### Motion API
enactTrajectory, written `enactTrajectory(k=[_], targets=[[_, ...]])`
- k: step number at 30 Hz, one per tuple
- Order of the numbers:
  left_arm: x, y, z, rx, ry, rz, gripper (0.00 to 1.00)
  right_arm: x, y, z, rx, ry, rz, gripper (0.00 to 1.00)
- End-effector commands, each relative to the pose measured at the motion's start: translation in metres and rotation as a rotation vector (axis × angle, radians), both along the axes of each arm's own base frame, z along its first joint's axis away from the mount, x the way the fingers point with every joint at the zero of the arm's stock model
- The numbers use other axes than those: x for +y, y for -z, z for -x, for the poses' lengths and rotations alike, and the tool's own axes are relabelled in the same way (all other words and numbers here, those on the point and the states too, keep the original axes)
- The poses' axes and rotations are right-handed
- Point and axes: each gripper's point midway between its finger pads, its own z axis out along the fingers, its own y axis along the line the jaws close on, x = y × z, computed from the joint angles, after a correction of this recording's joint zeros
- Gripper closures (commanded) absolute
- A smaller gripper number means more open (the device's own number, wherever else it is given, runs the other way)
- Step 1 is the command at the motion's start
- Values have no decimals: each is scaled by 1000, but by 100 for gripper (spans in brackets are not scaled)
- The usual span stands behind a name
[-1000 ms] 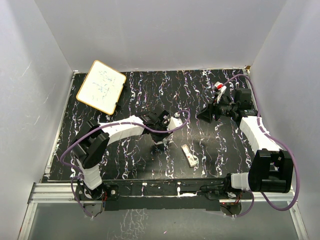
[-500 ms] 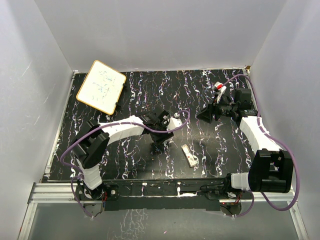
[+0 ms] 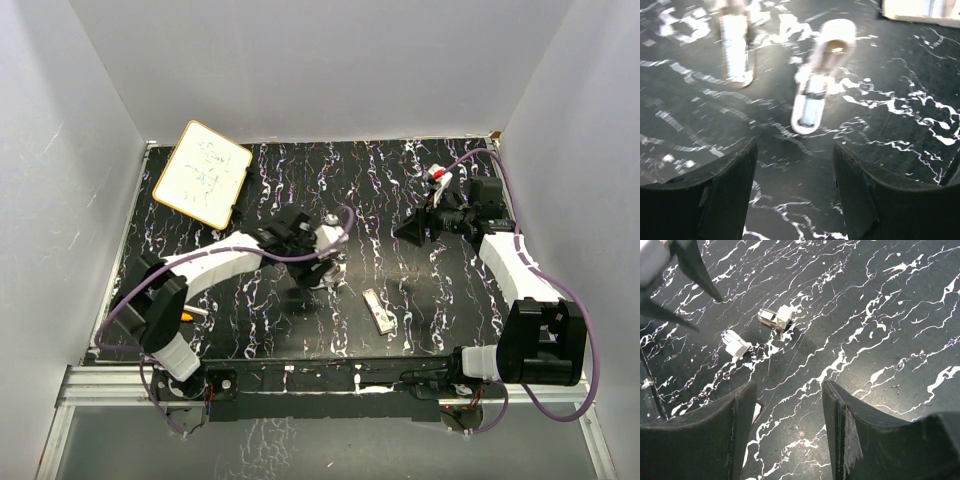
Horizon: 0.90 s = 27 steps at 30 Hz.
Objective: Load the staples into the stapler
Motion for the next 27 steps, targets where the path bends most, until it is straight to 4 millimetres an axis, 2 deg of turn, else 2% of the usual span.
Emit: enactTrajectory(k=[1, 2, 6, 14, 16, 17, 20, 27], targets=[[20, -34, -25, 65, -122, 213, 40, 6, -4, -18, -47, -10, 60, 42], [25, -36, -31, 74, -147, 233, 41, 7, -2, -22, -51, -9, 78, 42], [33, -42, -53, 63, -165, 288, 41, 37, 17, -34, -42, -53, 138, 41], [16, -25, -76, -74, -26, 359, 41, 95, 49, -57, 125, -75, 50, 37], [12, -20, -80, -91, -10, 371, 43, 103, 49, -60, 155, -91, 23, 37], [11, -17, -81, -94, -3, 373, 44, 106, 62, -61, 199, -96, 17, 37], [8, -8, -83, -106, 27, 377, 46, 114, 66, -64, 232, -112, -12, 37], [-4, 11, -74, -110, 122, 378, 48, 129, 77, -63, 301, -147, -45, 45]])
